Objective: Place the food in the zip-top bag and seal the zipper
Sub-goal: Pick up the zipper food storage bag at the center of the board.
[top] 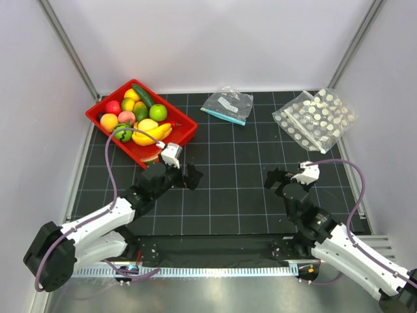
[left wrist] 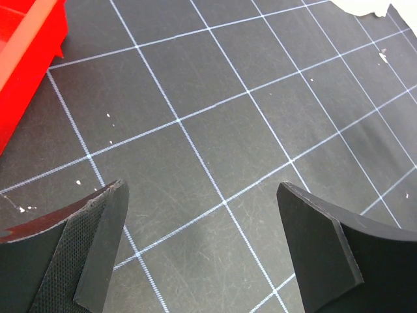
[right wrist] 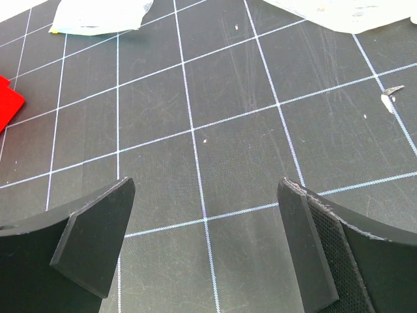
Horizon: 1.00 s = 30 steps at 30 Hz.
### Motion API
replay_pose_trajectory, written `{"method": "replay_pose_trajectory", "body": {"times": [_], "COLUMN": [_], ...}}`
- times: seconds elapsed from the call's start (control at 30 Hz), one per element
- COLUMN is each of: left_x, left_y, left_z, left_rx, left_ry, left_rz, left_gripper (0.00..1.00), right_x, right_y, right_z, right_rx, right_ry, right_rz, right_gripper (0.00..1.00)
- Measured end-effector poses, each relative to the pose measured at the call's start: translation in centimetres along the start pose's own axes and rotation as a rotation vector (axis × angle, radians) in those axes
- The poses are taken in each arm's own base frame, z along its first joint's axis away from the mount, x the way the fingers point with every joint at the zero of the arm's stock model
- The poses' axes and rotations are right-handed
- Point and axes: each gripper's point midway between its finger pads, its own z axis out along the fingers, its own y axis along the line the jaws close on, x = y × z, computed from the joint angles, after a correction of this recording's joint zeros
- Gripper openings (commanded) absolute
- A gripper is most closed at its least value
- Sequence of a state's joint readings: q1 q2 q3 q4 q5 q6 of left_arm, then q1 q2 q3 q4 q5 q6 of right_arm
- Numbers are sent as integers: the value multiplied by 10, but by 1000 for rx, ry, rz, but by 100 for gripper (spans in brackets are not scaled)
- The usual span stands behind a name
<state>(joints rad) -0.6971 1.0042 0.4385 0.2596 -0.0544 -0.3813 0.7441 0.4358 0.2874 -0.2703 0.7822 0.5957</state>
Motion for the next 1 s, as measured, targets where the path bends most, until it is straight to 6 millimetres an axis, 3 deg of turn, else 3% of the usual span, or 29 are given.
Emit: {"method": "replay_pose_trajectory", "body": {"times": [0.4, 0.67, 0.83, 1.0], "left_x": [1, 0, 0, -1], "left_y": [-5, -7, -7, -8], "left_z": [1, 1, 1, 1], "left_rx": [32, 43, 44, 48], "left_ry": [1, -2, -2, -6], "left_rz": [3, 4, 4, 3], "left_gripper": [100, 100, 100, 100], "right_x": [-7, -68, -100, -96], "right_y": [7, 39, 10, -39], "right_z": [6, 41, 82, 127], "right_rx": [23, 169, 322, 431], "right_ry": [12, 11, 32, 134], "right_rz": [-92, -153, -109, -21], "right_gripper": [95, 96, 93, 90]}}
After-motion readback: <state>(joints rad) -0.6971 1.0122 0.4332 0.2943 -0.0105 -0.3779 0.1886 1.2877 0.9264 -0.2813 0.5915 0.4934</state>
